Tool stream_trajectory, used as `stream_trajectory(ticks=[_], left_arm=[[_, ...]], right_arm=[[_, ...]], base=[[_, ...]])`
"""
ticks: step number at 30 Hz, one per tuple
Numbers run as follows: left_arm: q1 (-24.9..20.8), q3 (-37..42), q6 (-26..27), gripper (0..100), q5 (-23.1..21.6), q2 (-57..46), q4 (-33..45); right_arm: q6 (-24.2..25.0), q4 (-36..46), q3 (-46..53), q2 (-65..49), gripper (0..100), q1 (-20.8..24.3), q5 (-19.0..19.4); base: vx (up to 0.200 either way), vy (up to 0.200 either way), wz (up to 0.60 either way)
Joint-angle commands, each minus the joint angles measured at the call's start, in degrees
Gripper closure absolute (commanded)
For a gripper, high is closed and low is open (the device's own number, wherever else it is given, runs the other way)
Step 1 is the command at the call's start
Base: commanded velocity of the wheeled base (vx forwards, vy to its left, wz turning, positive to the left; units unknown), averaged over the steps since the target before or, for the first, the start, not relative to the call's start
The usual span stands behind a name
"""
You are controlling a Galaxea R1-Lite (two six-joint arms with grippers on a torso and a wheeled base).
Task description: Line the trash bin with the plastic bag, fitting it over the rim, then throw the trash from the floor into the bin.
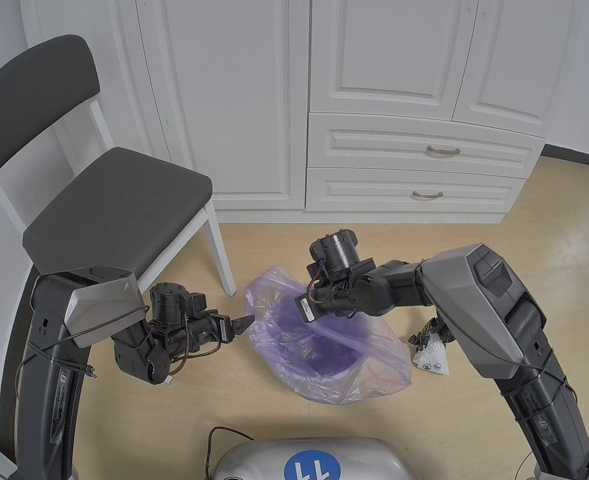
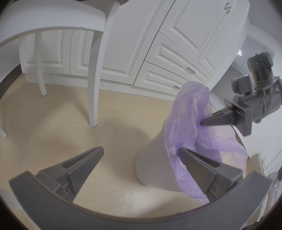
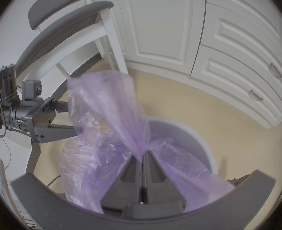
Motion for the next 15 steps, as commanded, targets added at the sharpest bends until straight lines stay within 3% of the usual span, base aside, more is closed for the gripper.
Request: stream_trajectory(ticks=[1,10,15], left_arm=[[-0.01,0.1,-0.02,0,-0.01,-0.21,-0.7],[-0.1,0.27,-0.02,0,-0.01,-0.21,-0.88],[0.08,0.62,0.07,0,-0.01,-0.21,-1.93]], right_arm=[[-0.61,-0.05,-0.01,-1.7,100,-1.42,0.09],[2.91,0.56,-0.01,-2.4,100,-0.36,0.97],[7.92,6.27,-0.01,-4.69,100,0.87,4.92]], base=[[0.0,0.0,0.0],[0.0,0.0,0.0],[0.0,0.0,0.0]])
